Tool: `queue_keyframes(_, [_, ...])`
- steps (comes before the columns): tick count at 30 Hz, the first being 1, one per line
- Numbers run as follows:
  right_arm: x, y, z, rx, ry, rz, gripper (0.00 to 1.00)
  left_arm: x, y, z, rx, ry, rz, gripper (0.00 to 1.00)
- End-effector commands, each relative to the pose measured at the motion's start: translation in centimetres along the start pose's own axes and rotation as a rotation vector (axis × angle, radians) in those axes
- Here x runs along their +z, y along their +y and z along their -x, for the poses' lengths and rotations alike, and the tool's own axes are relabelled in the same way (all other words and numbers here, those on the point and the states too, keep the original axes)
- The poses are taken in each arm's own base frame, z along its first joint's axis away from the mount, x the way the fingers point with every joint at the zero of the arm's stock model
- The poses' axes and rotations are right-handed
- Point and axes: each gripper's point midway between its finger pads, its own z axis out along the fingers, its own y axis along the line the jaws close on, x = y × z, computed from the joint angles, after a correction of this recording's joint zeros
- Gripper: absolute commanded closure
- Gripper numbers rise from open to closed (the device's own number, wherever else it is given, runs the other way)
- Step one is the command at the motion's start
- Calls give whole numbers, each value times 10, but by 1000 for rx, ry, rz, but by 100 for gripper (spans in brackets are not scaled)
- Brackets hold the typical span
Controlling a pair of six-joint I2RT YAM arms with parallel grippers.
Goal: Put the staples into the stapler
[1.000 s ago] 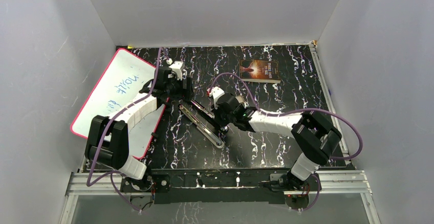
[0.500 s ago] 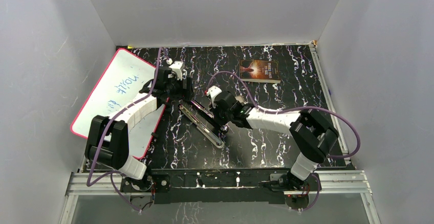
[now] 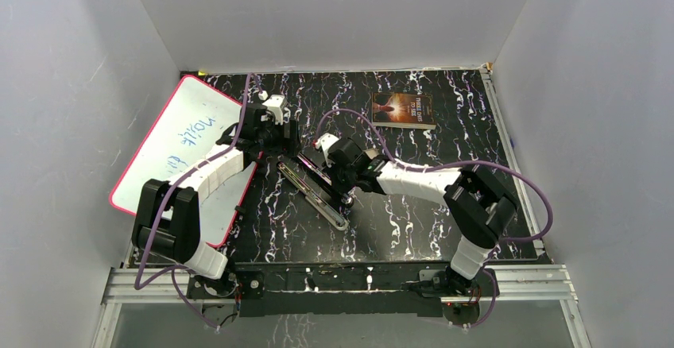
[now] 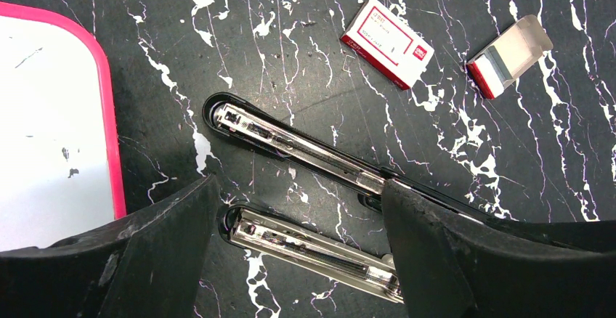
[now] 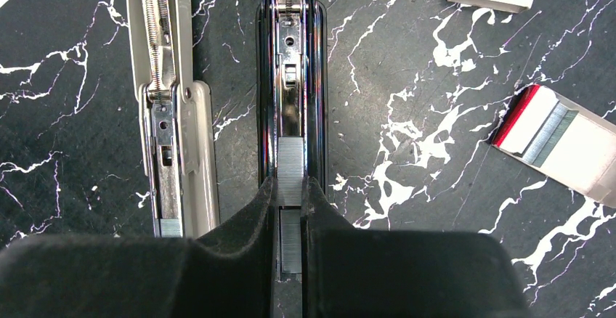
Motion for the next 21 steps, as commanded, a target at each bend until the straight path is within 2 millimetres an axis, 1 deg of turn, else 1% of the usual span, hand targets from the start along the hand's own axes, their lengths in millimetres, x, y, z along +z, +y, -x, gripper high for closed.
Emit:
queue_keyframes(1, [0,0,-4,-22,48,2,97,-6,-5,22,14,-47,-20,19])
queue_keyframes(4, [0,0,-3,-21,49,-1,95,-6,-4,21,13,-45,-18,19])
queue_keyframes(11, [3,1,0,-15,27,5,81,-7,-4,22,16,-47,-16,19])
queue_keyframes(15, [2,3,5,-6,5,12,73,-7,-4,22,16,-48,-15,19])
queue_keyframes(21, [-3,4,15,8,-36,18,67,-7,-4,22,16,-48,-15,19])
